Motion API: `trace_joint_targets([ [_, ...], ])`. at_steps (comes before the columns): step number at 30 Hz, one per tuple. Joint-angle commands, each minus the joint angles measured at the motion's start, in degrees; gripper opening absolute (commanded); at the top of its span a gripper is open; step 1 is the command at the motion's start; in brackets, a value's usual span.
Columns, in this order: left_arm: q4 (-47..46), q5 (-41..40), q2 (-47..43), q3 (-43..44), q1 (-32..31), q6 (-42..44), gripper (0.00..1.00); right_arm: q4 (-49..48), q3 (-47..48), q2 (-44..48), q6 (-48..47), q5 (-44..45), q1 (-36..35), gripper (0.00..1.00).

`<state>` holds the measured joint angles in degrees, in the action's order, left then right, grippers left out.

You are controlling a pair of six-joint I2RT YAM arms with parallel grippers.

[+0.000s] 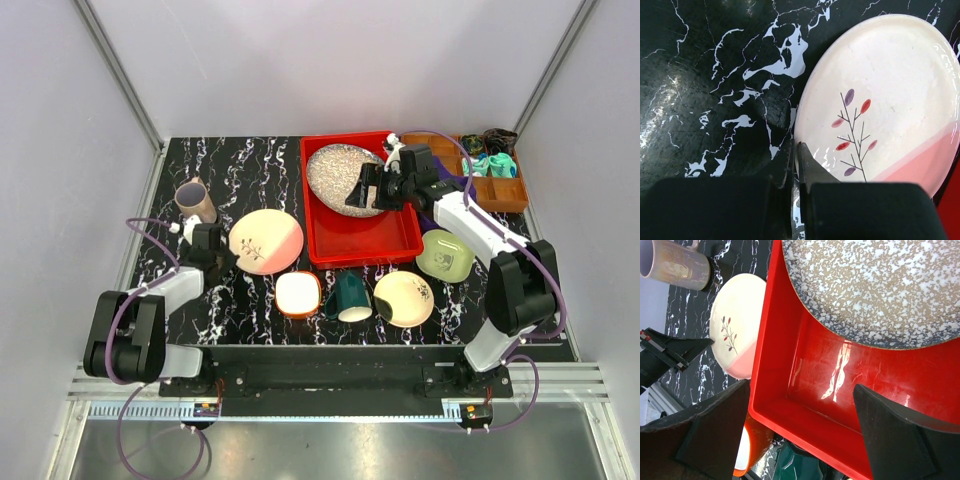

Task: Place the mixed dishes into the plastic bin
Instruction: Pick up the plate at the center of the board.

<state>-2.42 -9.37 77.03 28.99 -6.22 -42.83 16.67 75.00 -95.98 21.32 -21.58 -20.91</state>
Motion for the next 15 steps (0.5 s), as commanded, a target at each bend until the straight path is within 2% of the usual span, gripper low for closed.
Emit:
trace_joint_targets([
  [1, -3.9, 0.2, -1.4, -1.0, 0.0, -0.3, 0.00, -0.5, 2.8, -1.0, 0.2, -1.9, -0.4, 0.93],
  [10, -1.0, -0.7, -7.9, -4.3, 3.9, 1.1, 0.00, 0.1, 6.6, -5.1, 0.3, -3.6, -1.2, 0.93],
  [15, 1.3, -0.1, -12.5, -5.7, 6.2, 3.0, 0.00, 3.3, 12.9, -8.4, -0.8, -3.2, -3.8, 0.93],
])
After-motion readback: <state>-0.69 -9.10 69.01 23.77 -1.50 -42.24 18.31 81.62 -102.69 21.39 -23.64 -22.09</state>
